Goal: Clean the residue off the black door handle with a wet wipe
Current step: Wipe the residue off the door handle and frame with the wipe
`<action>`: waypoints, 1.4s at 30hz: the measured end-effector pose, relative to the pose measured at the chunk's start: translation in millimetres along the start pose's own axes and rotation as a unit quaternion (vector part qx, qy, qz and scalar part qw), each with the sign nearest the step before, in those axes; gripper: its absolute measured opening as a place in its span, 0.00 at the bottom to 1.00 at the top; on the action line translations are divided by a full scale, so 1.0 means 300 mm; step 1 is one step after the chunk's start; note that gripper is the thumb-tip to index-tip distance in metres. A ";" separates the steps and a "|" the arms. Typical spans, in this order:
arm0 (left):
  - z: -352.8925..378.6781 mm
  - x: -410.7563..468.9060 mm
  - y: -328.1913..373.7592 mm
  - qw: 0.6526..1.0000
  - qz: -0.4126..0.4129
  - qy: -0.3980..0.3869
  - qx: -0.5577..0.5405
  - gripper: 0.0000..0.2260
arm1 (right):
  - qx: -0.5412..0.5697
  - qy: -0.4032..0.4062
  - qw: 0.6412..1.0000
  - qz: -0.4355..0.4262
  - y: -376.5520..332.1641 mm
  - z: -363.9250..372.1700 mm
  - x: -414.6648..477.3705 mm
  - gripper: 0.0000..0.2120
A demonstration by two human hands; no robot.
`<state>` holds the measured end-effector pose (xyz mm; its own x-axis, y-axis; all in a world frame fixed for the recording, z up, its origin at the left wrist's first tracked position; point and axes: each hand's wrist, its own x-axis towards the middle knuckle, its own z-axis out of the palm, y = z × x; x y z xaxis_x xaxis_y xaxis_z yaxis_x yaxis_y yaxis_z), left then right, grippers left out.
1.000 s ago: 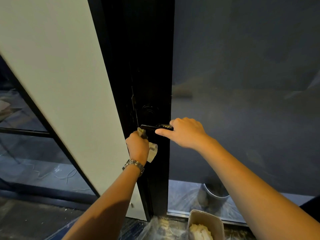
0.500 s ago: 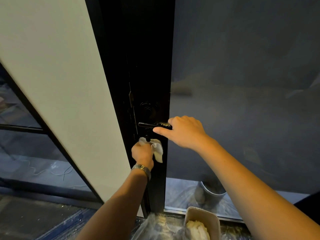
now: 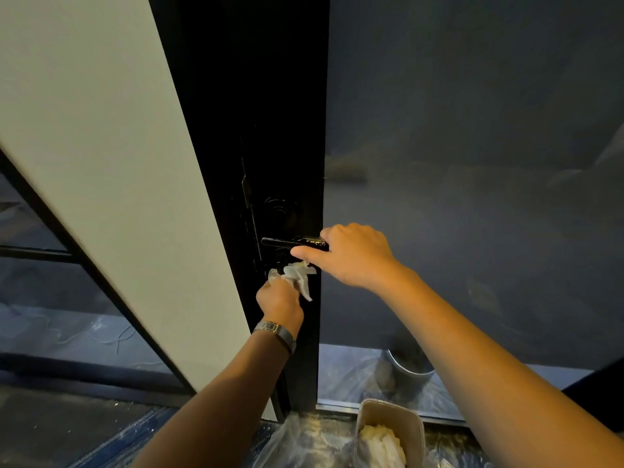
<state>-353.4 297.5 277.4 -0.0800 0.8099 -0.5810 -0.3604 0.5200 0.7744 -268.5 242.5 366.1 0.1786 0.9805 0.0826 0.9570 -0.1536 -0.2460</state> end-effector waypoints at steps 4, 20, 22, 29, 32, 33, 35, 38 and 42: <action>-0.019 0.042 0.015 0.999 0.039 0.025 -0.002 0.13 | 0.005 0.002 1.000 -0.004 -0.003 0.004 0.000 0.24; -0.046 0.114 -0.020 0.996 -0.019 -0.090 0.008 0.11 | 0.005 0.007 1.000 0.005 -0.001 0.002 -0.003 0.25; -0.061 0.143 -0.028 0.993 -0.025 -0.117 0.009 0.07 | 0.000 0.009 1.000 0.003 0.001 0.005 -0.001 0.24; -0.047 0.134 -0.085 0.939 0.031 -0.307 0.153 0.08 | 0.050 -0.019 0.998 -0.021 0.026 -0.017 0.000 0.19; -0.028 0.107 -0.129 0.915 -0.003 -0.354 0.194 0.10 | 0.094 -0.027 0.995 -0.032 0.045 -0.026 -0.008 0.14; -0.024 0.107 -0.146 0.908 -0.011 -0.363 0.208 0.10 | 0.109 -0.025 0.993 -0.035 0.052 -0.024 -0.013 0.12; -0.013 0.111 -0.178 0.897 -0.032 -0.368 0.244 0.10 | 0.156 -0.009 0.987 -0.034 0.070 -0.014 -0.025 0.09; 0.011 0.095 -0.209 0.873 -0.052 -0.393 0.285 0.08 | 0.275 0.061 0.959 -0.006 0.116 0.009 -0.057 0.12; 0.054 0.069 -0.259 0.829 -0.045 -0.403 0.386 0.11 | 0.422 0.095 0.894 0.115 0.231 0.102 -0.153 0.16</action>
<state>-312.1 278.1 209.4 0.6729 0.5155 -0.5305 0.3959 0.3548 0.8470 -217.2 190.6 315.7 0.4602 0.8843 0.0792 0.3903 -0.1214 -0.9126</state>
